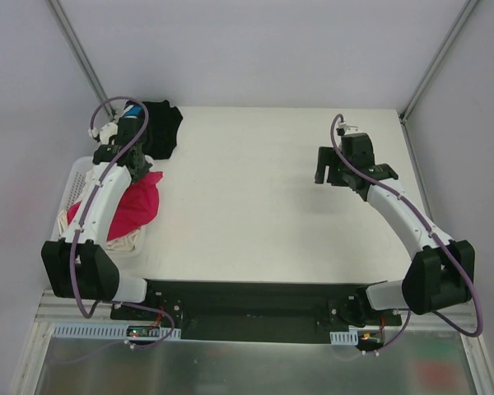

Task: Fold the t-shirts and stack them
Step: Grab crumpled tshirt from bin with the left arm, then move the tshirt to the center of the board

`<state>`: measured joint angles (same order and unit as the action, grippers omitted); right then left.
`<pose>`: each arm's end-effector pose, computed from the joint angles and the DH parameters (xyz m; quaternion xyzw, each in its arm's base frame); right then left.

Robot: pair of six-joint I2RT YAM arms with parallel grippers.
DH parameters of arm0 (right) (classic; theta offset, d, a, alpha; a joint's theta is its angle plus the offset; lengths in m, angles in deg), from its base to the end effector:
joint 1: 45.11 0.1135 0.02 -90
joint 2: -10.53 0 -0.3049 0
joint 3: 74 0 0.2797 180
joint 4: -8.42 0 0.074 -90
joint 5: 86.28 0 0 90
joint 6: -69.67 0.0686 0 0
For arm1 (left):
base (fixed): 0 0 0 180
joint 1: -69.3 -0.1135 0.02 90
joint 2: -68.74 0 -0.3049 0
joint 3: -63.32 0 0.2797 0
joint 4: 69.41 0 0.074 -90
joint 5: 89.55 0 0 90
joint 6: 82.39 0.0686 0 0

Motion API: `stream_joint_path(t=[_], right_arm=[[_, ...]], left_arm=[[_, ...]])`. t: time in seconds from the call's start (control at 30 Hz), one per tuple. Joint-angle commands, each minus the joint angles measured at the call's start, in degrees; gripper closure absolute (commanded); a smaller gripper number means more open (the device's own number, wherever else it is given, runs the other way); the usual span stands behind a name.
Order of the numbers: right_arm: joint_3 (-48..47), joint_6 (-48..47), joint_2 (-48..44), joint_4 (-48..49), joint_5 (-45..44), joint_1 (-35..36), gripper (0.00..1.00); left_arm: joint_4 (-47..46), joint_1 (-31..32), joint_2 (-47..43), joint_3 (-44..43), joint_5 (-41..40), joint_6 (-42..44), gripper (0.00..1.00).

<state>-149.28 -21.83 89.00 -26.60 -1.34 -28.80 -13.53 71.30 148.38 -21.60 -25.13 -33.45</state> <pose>0.3378 0.0925 0.3086 -0.1201 0.8909 0.0169 0.4378 0.3308 0.0181 0.3342 -0.3773 0.8403 0.0732 0.3823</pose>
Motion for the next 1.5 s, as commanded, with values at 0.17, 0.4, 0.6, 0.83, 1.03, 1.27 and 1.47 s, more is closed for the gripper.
stream_joint_path(t=[0.17, 0.4, 0.6, 0.83, 1.03, 1.27, 1.47], right_arm=[[-0.13, 1.32, 0.18, 0.31, 4.09, -0.32, 0.19], [0.93, 2.99, -0.08, 0.66, 6.64, -0.15, 0.20], [1.37, 3.61, 0.01, 0.92, 7.08, 0.91, 0.21], [1.37, 3.87, -0.87, 0.40, 6.03, 2.40, 0.21], [1.19, 3.52, -2.63, -0.48, 5.41, 2.58, 0.21], [0.14, 4.05, -2.10, -0.48, 5.41, 3.28, 0.21], [-0.65, 4.05, -2.10, -1.10, 3.48, 4.34, 0.21]], left_arm=[[-2.61, 9.58, -4.75, -15.70, 3.43, 11.77, 1.00], [-2.61, 16.88, -3.26, -22.90, 3.61, 17.67, 1.00], [-3.14, 22.78, 0.34, -29.58, 10.61, 26.28, 1.00], [-1.83, 29.99, 6.13, -34.07, 21.18, 30.86, 1.00], [-0.51, 35.17, 9.31, -34.43, 27.76, 33.67, 1.00], [-0.33, 40.53, 13.09, -33.64, 32.70, 36.22, 1.00], [-0.33, 42.56, 17.04, -35.30, 36.65, 37.89, 1.00]])
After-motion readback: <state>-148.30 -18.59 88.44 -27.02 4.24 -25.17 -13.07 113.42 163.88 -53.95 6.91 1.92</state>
